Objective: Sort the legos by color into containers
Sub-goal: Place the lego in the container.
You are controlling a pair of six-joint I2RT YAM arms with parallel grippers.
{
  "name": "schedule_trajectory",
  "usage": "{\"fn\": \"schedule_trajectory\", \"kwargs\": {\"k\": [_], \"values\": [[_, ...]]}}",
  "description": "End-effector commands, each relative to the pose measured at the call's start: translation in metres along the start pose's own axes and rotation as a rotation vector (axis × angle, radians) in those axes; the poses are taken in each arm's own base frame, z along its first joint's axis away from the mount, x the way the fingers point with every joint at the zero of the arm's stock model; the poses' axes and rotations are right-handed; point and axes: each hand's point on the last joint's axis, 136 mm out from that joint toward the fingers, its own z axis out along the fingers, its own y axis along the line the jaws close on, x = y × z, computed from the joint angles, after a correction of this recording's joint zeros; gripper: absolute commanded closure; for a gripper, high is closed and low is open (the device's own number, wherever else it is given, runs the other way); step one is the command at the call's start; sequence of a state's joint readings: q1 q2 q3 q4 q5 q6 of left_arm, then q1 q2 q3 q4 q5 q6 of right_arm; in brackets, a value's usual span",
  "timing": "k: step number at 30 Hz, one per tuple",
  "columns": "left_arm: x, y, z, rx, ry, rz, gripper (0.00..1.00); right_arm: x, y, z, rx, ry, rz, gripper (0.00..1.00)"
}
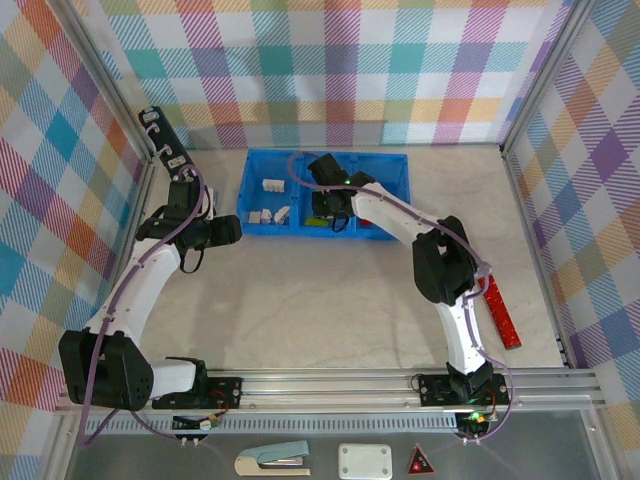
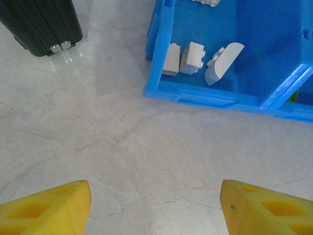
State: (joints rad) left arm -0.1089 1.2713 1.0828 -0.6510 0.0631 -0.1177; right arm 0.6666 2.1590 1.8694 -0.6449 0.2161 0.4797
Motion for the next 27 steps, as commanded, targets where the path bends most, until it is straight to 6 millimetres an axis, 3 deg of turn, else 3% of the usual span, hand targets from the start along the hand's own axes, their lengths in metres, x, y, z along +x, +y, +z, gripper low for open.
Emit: {"fn": "schedule_trajectory", "kwargs": {"k": [1, 11, 17, 22, 27], "values": [[-0.001, -0.001, 0.001, 0.012, 0.004, -0.001, 0.30, -0.008, 0.018, 0.006, -0.098, 0.009, 0.027, 0.84], [0.001, -0.004, 0.004, 0.027, 0.013, -0.009, 0.30, -0.027, 0.030, 0.038, -0.177, 0.001, 0.075, 0.83], [0.000, -0.002, 0.003, 0.017, 0.007, -0.010, 0.30, -0.031, 0.026, 0.055, -0.179, 0.001, 0.108, 0.79], [0.001, -0.001, 0.003, 0.014, 0.010, -0.010, 0.30, -0.032, 0.025, 0.061, -0.195, 0.001, 0.122, 0.66], [0.000, -0.001, 0.003, 0.013, 0.007, -0.009, 0.30, -0.036, 0.028, 0.049, -0.220, -0.023, 0.115, 0.54]]}}
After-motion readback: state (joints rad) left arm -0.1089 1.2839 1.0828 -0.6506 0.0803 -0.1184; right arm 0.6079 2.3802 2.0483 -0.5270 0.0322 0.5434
